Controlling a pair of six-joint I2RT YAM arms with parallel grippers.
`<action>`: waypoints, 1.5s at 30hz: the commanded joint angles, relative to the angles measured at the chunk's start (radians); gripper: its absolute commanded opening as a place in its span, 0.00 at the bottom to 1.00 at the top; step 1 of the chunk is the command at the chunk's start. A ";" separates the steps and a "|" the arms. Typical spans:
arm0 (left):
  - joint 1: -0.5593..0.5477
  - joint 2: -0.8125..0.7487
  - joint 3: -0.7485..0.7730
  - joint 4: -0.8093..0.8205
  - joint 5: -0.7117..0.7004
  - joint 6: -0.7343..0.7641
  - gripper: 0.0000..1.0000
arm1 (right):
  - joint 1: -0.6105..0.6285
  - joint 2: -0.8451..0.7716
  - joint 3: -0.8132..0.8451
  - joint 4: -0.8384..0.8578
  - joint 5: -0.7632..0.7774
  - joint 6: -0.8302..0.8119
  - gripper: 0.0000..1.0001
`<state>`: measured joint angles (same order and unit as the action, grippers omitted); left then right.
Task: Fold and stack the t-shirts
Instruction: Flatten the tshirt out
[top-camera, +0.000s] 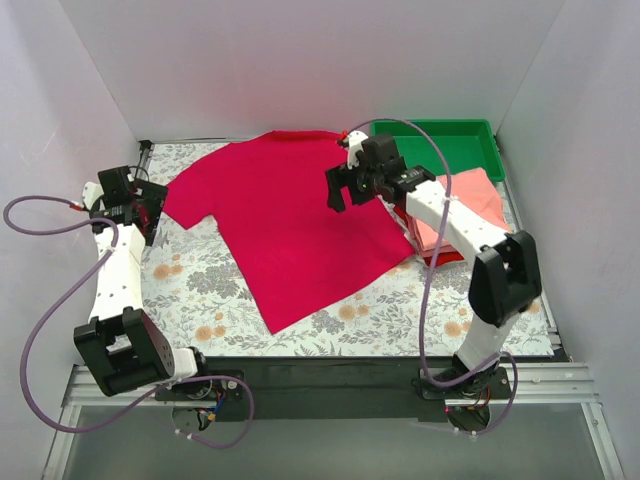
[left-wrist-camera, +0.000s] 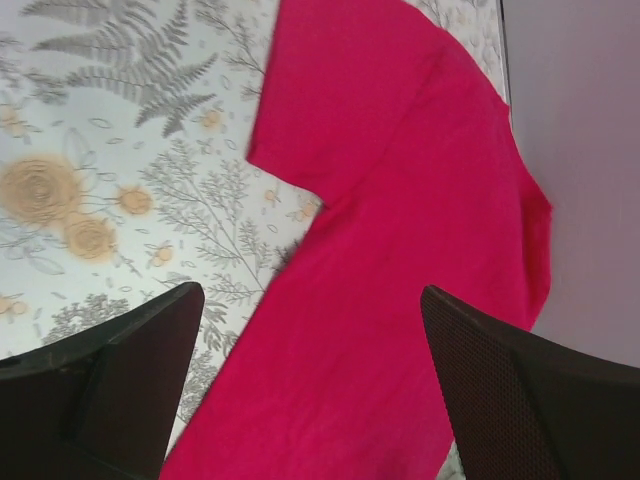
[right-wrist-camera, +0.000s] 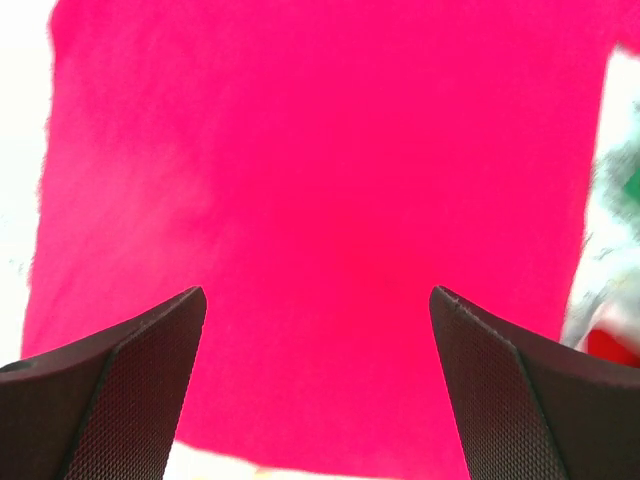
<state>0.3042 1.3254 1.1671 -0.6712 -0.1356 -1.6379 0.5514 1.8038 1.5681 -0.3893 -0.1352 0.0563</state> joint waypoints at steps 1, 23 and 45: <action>-0.045 0.072 -0.008 0.085 0.131 0.055 0.90 | 0.038 -0.093 -0.166 0.122 -0.015 0.059 0.98; -0.412 0.574 0.079 0.148 0.148 0.104 0.93 | 0.225 -0.149 -0.600 0.182 0.198 0.315 0.98; -1.145 -0.390 -0.660 -0.188 0.033 -0.688 0.94 | 0.222 -0.520 -0.904 0.081 0.247 0.269 0.98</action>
<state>-0.7574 0.9409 0.4774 -0.7979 -0.0887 -1.9572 0.7746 1.3579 0.6754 -0.2573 0.0807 0.3420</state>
